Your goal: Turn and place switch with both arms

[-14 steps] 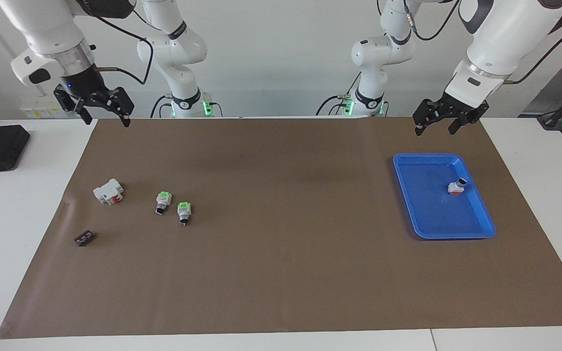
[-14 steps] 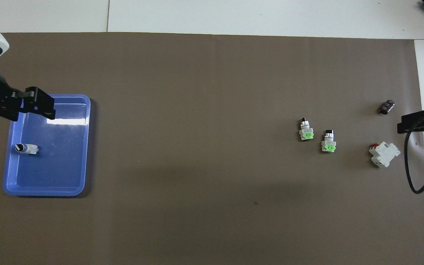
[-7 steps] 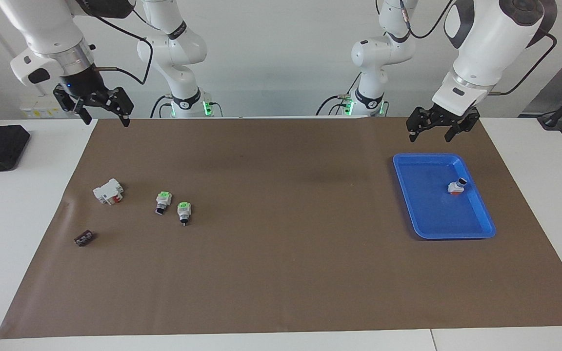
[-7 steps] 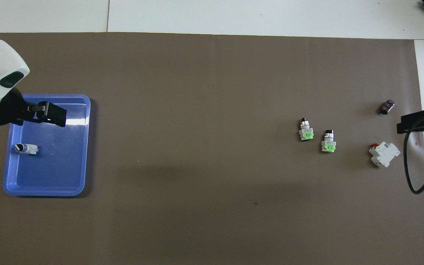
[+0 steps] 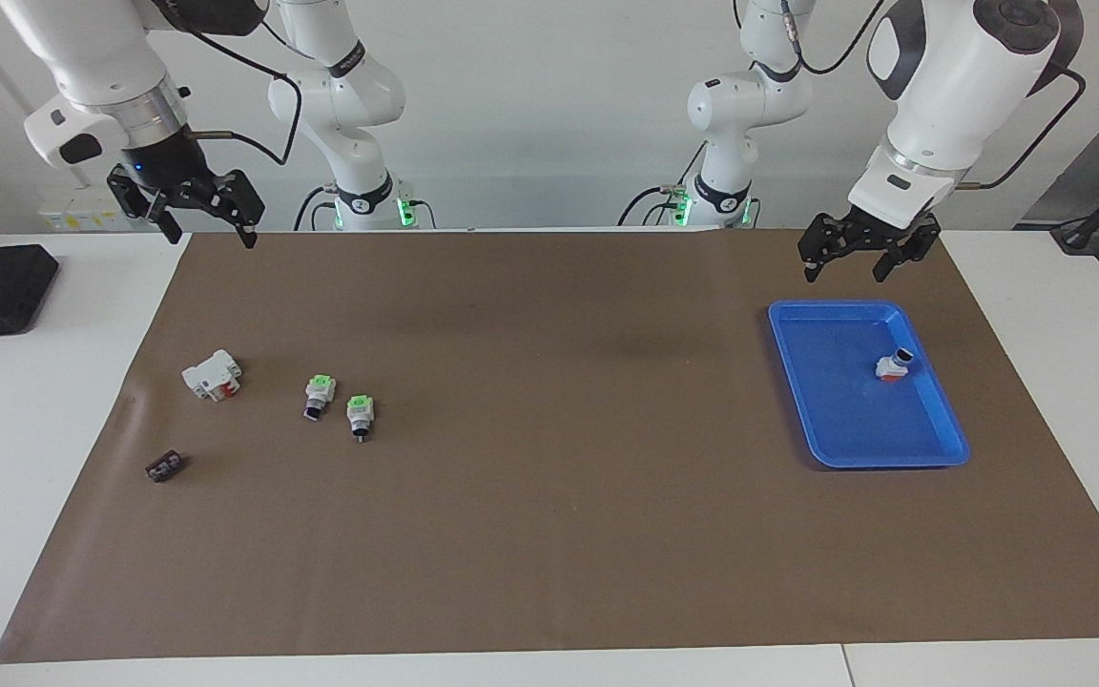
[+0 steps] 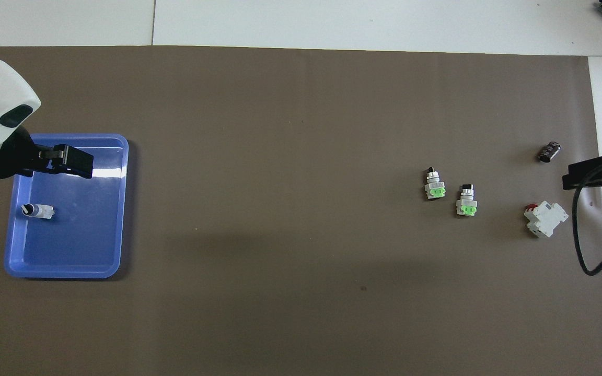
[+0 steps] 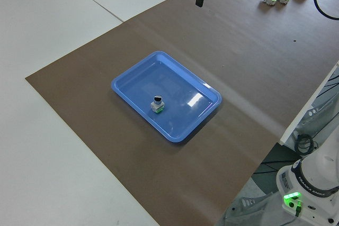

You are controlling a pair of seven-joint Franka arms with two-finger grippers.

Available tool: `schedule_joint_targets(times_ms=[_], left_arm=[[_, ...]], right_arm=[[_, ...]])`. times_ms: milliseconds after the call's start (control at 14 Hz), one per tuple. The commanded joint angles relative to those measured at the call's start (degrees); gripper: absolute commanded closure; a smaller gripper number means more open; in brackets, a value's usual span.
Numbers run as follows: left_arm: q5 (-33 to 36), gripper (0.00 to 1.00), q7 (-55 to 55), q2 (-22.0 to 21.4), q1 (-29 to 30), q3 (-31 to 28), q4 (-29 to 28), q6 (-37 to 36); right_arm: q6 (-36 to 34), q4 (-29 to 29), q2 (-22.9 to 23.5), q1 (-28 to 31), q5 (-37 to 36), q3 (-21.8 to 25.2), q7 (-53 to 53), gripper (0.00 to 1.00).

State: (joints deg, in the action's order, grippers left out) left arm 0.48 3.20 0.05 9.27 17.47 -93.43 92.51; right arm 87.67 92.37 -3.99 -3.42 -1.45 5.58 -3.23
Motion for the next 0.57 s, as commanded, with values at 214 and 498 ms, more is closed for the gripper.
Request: schedule_joint_targets(times_ms=[214,498], left_arm=[[0.23,0.01,-1.09,-1.28,0.14,0.19,-0.79,1.89],[0.31,0.01,-1.09,-1.19,-0.21,0.11,-0.87,1.45]], right_arm=[[-0.30,0.27,-0.50,0.79,-0.22,-0.57,0.33,0.00],[-0.21,0.36,-0.50,0.70,-0.22,-0.57,0.15,0.00]])
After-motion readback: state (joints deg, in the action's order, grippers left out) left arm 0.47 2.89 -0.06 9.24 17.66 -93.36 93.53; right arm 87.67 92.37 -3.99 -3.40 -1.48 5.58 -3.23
